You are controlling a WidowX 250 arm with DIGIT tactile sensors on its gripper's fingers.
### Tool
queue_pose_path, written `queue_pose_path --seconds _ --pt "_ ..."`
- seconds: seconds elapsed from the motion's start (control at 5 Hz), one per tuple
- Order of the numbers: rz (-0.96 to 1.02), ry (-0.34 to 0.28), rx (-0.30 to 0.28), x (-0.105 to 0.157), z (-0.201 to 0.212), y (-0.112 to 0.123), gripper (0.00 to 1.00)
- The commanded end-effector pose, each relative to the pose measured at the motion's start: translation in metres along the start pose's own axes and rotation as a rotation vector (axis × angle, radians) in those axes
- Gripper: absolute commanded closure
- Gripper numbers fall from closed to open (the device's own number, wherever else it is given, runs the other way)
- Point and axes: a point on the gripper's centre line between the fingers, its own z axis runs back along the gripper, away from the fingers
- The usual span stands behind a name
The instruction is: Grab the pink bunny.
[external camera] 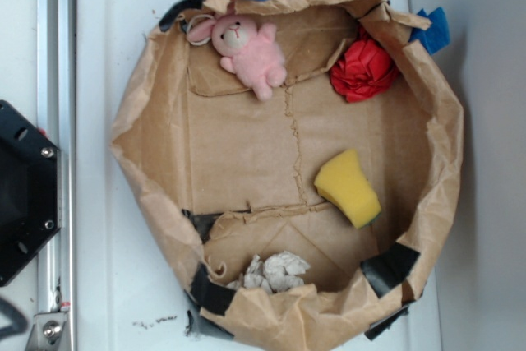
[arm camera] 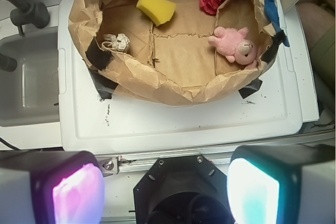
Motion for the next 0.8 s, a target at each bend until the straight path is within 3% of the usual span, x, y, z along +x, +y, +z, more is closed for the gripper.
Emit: queue_pose_path --seconds 0.0,0.2,0.4,0.6 --pt "0.0 0.0 0.0 0.0 0.0 0.0 0.0" --pt "0.013 -0.033 0.015 0.032 -0.008 0.006 0.0" --pt "0.063 -0.019 0.015 0.066 -0.012 0.01 0.0" --pt "-0.06 -0.001 0.012 0.091 -0.024 0.013 0.0"
